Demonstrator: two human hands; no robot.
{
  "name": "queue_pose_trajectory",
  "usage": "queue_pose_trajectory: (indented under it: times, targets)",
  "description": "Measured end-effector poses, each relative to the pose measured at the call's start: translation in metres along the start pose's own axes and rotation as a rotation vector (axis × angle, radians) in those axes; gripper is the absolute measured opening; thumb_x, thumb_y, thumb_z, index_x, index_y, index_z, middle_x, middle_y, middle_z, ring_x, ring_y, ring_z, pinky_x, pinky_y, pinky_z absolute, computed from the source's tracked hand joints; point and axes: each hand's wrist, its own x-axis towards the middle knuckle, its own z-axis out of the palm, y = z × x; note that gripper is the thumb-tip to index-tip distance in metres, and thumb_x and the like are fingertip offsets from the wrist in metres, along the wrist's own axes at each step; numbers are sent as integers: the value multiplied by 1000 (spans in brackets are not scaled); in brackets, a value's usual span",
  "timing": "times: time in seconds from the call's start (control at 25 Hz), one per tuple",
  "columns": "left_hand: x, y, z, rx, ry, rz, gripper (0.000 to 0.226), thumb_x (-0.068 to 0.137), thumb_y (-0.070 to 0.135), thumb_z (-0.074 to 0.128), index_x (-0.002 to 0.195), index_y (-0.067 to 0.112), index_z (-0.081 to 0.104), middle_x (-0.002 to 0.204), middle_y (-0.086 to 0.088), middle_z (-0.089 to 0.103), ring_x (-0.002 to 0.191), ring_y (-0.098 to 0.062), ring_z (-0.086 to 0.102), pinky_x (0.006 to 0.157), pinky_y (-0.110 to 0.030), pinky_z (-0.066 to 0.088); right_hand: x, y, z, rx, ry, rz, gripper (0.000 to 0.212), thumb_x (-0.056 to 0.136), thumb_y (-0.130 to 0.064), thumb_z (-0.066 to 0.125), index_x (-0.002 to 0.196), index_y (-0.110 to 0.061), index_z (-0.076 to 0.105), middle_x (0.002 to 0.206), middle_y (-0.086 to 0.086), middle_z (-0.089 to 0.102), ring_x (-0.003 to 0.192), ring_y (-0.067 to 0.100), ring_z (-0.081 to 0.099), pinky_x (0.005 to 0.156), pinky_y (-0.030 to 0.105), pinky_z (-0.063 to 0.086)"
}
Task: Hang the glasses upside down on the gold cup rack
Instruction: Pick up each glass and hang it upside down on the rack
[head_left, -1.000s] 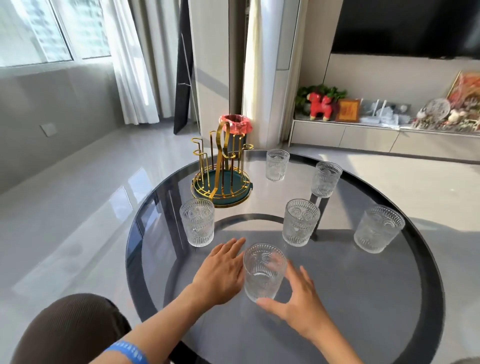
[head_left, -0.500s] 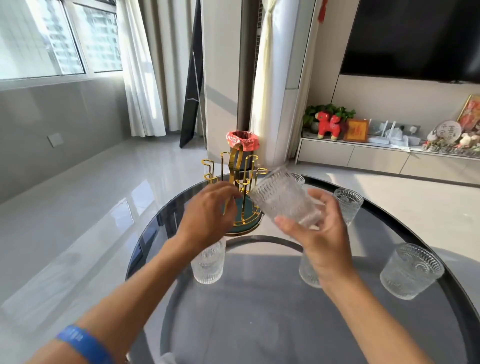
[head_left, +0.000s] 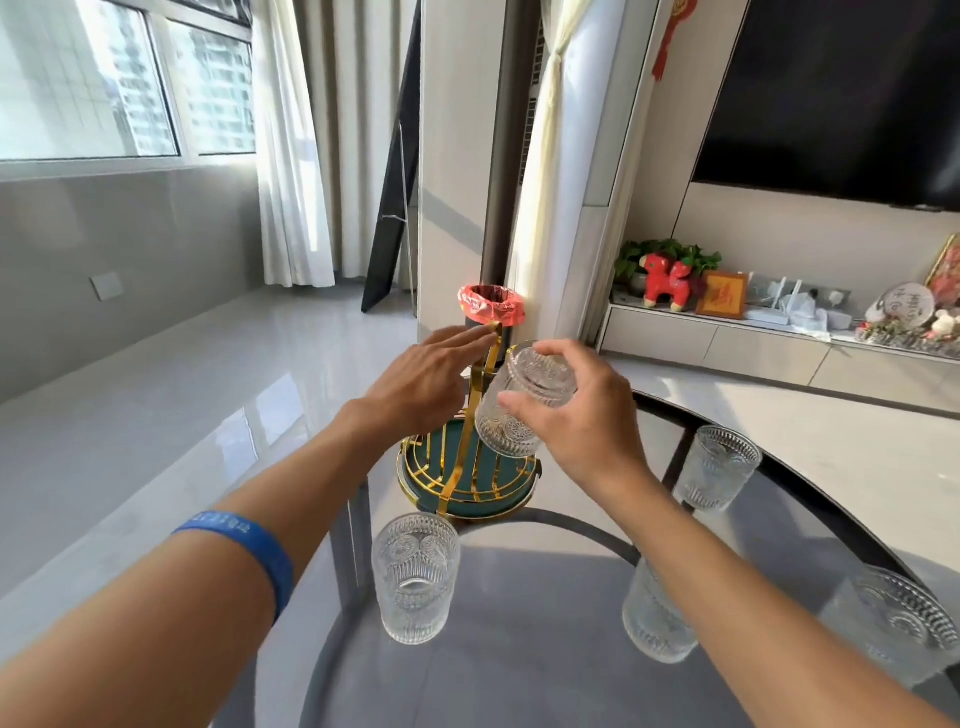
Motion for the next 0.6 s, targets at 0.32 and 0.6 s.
queue_pose_trajectory:
  times: [0.32, 0.6]
  targets:
    - [2, -1, 0, -6, -18, -12, 76, 78, -9, 39, 150, 17, 35, 159, 1, 32, 142, -26, 34, 108, -52, 39, -5, 30, 41, -150, -279, 67, 44, 73, -40, 75, 114, -28, 63, 117, 0, 66, 91, 13, 53, 74, 26, 39]
    - [0, 12, 0, -105, -82, -99, 72, 85, -3, 47, 152, 14, 27, 162, -5, 25, 148, -27, 21, 116, -51, 28, -11, 34, 39, -132, -390, 71, 50, 81, -37, 71, 127, -33, 52, 139, -4, 51, 113, 17, 52, 82, 28, 38]
